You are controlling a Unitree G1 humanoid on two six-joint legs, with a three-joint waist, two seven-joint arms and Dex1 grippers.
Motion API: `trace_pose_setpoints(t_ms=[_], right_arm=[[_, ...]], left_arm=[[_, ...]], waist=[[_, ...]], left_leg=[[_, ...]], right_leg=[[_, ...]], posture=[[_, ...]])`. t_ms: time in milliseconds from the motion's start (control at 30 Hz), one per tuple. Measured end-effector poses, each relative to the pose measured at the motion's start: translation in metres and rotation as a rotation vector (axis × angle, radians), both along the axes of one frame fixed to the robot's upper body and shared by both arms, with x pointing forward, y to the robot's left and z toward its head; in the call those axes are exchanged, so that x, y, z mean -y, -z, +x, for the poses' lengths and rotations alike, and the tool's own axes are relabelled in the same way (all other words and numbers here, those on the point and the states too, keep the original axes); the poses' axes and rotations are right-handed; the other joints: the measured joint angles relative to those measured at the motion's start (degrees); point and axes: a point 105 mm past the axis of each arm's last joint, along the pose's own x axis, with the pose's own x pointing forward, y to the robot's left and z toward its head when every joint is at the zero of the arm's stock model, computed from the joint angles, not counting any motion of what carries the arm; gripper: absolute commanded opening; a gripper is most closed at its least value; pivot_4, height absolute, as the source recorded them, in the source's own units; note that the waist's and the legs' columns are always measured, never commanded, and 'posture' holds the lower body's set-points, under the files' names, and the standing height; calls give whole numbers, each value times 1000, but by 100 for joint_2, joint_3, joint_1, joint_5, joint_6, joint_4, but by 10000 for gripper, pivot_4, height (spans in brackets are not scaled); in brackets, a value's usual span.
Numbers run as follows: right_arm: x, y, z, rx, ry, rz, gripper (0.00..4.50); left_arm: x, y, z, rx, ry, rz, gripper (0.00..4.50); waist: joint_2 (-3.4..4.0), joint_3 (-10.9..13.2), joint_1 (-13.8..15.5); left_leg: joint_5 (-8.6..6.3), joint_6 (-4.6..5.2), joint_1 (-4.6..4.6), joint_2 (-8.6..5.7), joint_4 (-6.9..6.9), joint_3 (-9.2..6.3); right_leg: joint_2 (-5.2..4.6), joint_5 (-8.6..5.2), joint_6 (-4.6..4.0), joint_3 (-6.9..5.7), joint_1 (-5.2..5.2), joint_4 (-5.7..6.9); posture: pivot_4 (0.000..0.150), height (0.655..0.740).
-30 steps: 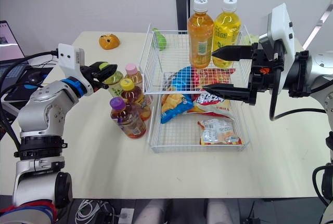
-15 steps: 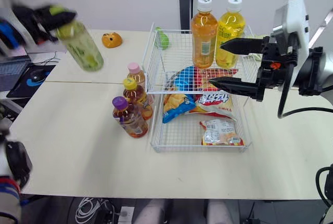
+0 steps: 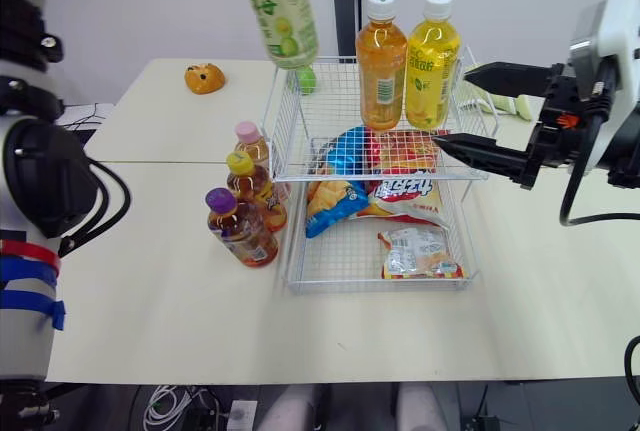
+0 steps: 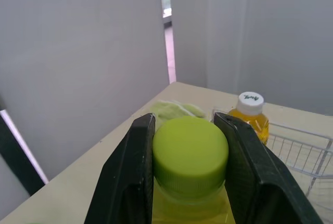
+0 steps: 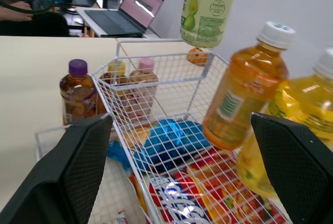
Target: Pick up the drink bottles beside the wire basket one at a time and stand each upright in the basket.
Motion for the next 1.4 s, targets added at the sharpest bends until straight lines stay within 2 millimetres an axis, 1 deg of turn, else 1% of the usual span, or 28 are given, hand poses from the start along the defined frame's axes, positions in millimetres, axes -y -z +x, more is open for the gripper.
trace_pose_setpoints(t_ms=[133, 267, 367, 500, 533, 700, 767, 800, 967, 1000, 1033, 1167, 1200, 1267, 1333, 1400], right_arm=[[0, 0, -5, 6, 11, 2, 45000], [2, 3, -7, 0, 33, 10, 45000], [1, 3, -9, 4, 34, 17, 45000], [4, 2, -8, 11, 55, 24, 45000], [4, 2, -8, 12, 58, 24, 45000], [6, 0, -8, 21, 77, 20, 45000], [6, -1, -8, 22, 80, 17, 45000], [6, -1, -8, 22, 80, 16, 45000], [7, -2, -9, 24, 83, 15, 45000], [8, -2, -9, 25, 85, 15, 45000], [8, -3, -10, 27, 86, 17, 45000], [8, -4, -12, 19, 82, 19, 45000], [8, -3, -12, 17, 77, 20, 45000], [8, -2, -13, 11, 70, 19, 45000], [8, -1, -12, 5, 70, 17, 45000], [7, 1, -13, 5, 56, 10, 45000]], left_arm=[[18, 9, 5, 1, 42, 39, 13594], [29, 28, 14, -17, 51, 84, 13594], [32, 50, 26, -63, 35, 95, 13594], [32, 71, 38, -101, 3, 97, 13594], [32, 73, 40, -105, -5, 92, 13594], [30, 71, 43, -90, -25, 74, 13594], [29, 73, 43, -101, -24, 60, 21114], [29, 72, 43, -102, -21, 53, 23555], [28, 69, 37, -104, 38, 35, 39485], [26, 67, 35, -102, 48, 35, 42987], [23, 64, 33, -100, 56, 35, 44872], [0, 44, 17, -41, 73, 43, 44872], [-10, 36, 11, -14, 73, 35, 44872], [-31, 28, 0, 21, 61, 20, 44872], [-54, 31, -9, 28, 33, 8, 44872], [-70, 42, -16, 22, 8, 1, 44872]], waist=[[5, 3, -50], [5, 3, -29], [5, 4, -19], [4, 5, -18], [4, 5, -17], [4, 5, -12], [4, 5, -12], [4, 5, -12], [4, 5, -11], [4, 5, -13], [4, 5, -18], [5, 5, -45], [6, 4, -46], [9, 3, -55], [12, 2, -59], [12, 1, -49]], left_leg=[[0, 0, 1, 1, 1, 4], [0, 1, 0, -1, 4, 3], [0, 1, 0, -2, 4, 3], [0, 1, -1, -2, 4, 3], [0, 1, -1, -2, 4, 3], [0, 1, -1, -2, 4, 3], [0, 1, -1, -2, 4, 3], [0, 1, -1, -2, 4, 3], [0, 1, -1, -2, 5, 3], [0, 1, 0, -2, 5, 4], [0, 1, -1, -1, 5, 4], [0, 0, 0, 1, 3, 2], [0, 0, 0, 2, 2, -1], [0, 0, 4, 3, 1, -9], [0, 0, 9, 4, 1, -17], [0, 0, 10, 5, 6, -23]], right_leg=[[0, 0, 0, 3, -1, 3], [-2, 0, 0, 4, 0, 3], [-1, 0, 0, 4, 0, 3], [-1, 0, 0, 4, -1, 3], [-2, 0, 0, 4, -1, 3], [-2, 0, 0, 4, -1, 3], [-2, 0, 0, 3, -1, 3], [-2, 0, 0, 3, -1, 3], [-2, 0, 0, 3, 1, 4], [-2, 0, 0, 3, 0, 4], [-1, 0, 0, 4, 0, 4], [0, 0, 0, 4, -2, 4], [0, 0, 0, 6, -1, 4], [1, 0, 0, 13, -1, 5], [3, 0, 0, 19, 0, 9], [4, 1, -1, 18, 3, 9]], posture=[[1500, 7400], [1500, 7400], [1500, 7400], [1500, 7400], [1500, 7400], [1500, 7400], [1500, 7400], [1500, 7400], [1500, 7400], [1500, 7400], [1500, 7400], [1500, 7400], [1500, 7400], [1500, 7400], [1500, 7400], [1500, 7400]])
